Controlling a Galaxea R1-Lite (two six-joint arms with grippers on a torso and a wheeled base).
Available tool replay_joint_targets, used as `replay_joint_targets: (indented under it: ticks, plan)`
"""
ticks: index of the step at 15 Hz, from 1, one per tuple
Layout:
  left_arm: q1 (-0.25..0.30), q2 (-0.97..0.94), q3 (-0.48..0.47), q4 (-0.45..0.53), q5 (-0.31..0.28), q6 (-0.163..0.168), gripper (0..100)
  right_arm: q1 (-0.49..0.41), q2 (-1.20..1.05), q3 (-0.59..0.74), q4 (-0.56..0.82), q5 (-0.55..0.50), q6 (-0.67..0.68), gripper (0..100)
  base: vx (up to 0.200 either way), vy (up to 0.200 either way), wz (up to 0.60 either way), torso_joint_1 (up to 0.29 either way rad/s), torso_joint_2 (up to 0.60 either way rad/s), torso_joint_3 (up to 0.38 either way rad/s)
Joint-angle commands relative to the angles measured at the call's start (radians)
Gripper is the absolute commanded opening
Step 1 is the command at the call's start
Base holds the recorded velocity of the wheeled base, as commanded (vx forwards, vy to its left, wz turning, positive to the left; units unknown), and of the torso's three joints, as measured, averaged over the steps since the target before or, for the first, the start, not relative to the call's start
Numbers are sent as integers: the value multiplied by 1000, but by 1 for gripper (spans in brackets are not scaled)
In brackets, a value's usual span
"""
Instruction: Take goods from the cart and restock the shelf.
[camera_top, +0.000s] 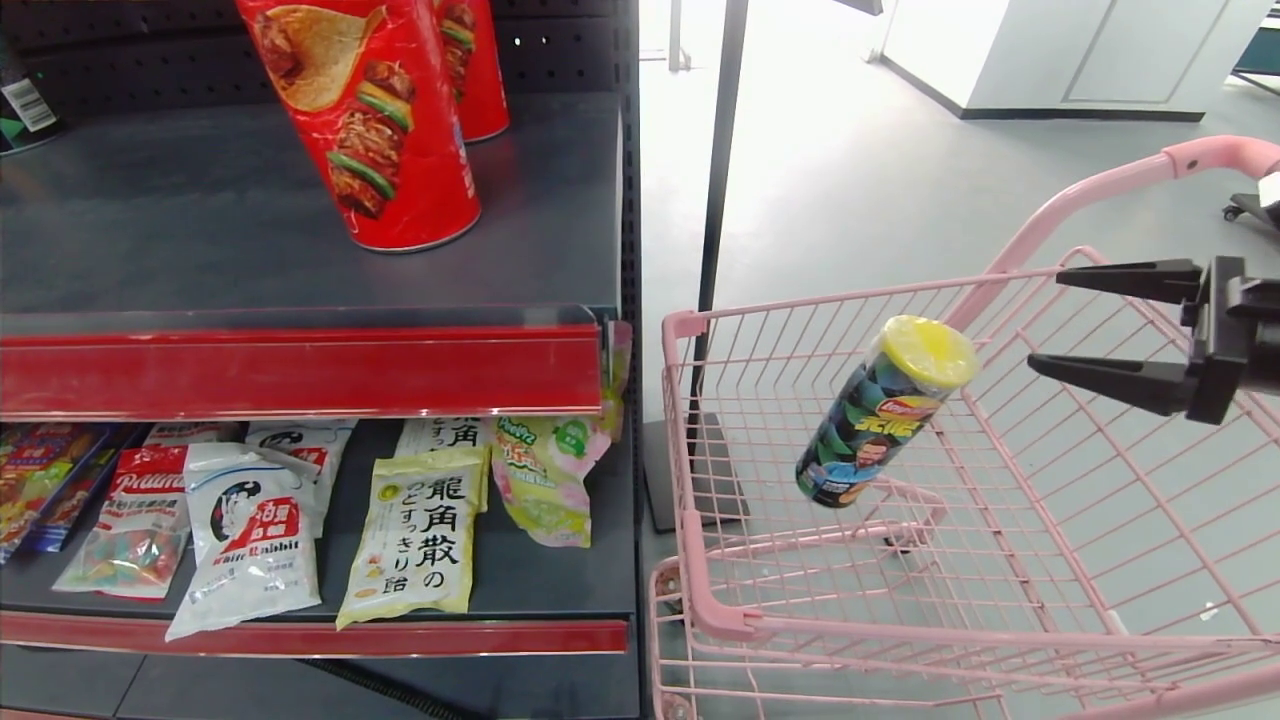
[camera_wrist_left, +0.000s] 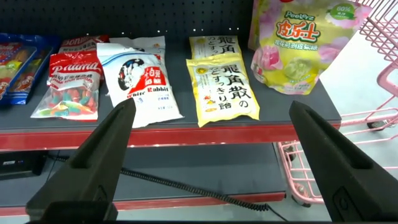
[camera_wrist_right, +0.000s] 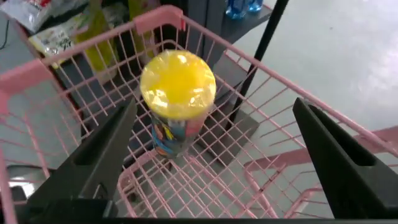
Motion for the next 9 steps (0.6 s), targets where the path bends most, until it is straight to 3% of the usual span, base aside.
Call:
replay_joint_targets:
  ticks: [1,6,9]
  plan:
    - [1,0,0,0,0,0,100,-53,163,-32,30,60,-84,100,0,0,0,0,0,0]
    - [1,0,0,0,0,0,100,-105,294,-67,246,129,-291,100,0,0,0,0,0,0]
    - [1,0,0,0,0,0,100,-83,383,-118,257,168,-317,100,0,0,0,0,0,0]
